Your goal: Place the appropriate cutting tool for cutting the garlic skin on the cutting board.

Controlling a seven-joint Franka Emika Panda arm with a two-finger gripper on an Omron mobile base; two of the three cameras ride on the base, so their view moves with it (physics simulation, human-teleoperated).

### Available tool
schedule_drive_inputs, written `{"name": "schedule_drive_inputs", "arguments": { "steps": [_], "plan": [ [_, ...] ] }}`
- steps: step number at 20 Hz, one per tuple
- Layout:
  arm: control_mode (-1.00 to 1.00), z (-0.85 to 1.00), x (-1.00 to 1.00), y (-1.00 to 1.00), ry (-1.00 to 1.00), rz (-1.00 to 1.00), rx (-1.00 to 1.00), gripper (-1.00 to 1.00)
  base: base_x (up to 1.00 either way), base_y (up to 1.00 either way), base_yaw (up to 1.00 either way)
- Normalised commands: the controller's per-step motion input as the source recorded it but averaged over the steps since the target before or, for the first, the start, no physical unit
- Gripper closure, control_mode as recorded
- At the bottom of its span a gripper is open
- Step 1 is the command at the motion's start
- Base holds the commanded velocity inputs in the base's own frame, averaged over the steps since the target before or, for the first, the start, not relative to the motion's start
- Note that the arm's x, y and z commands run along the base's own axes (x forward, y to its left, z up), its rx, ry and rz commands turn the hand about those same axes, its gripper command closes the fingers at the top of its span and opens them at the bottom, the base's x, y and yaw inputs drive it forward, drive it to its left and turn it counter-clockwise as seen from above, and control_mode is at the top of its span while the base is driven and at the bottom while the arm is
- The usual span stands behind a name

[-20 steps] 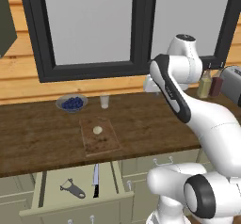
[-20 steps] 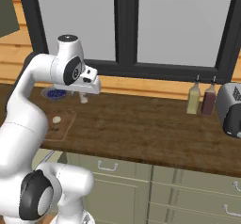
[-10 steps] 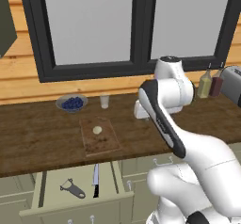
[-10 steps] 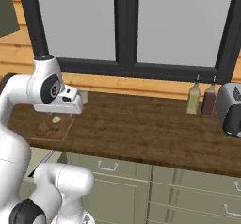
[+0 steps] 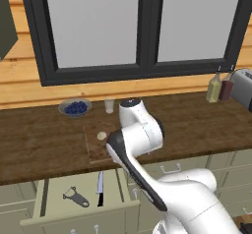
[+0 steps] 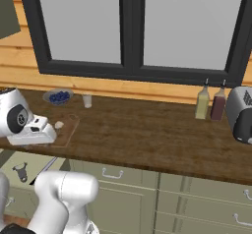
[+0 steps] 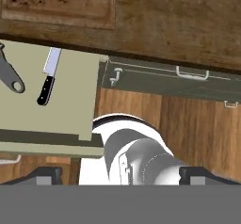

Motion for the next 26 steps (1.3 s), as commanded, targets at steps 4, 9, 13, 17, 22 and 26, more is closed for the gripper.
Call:
{"name": "schedule_drive_inputs", "arguments": {
  "steps": [4,9,13,17,22,26],
  "plan": [
    [-1.0,-0.54,0.0,0.77,0.0,-0.11,0.0,-1.0,0.0,0.0,0.0],
    [-1.0,-0.43,0.0,0.92,0.01,-0.01,-0.01,-1.0,0.0,0.0,0.0],
    [-1.0,-0.36,0.0,0.48,0.0,0.0,0.0,-1.0,0.0,0.0,0.0],
    [-1.0,-0.5,0.0,0.23,0.0,0.0,0.0,-1.0,0.0,0.0,0.0],
    [-1.0,-0.45,0.08,0.12,0.0,0.0,0.02,-1.0,0.0,0.0,0.0],
    [-1.0,-0.46,0.04,0.07,0.0,0.0,0.01,-1.0,0.0,0.0,0.0]
  ]
}}
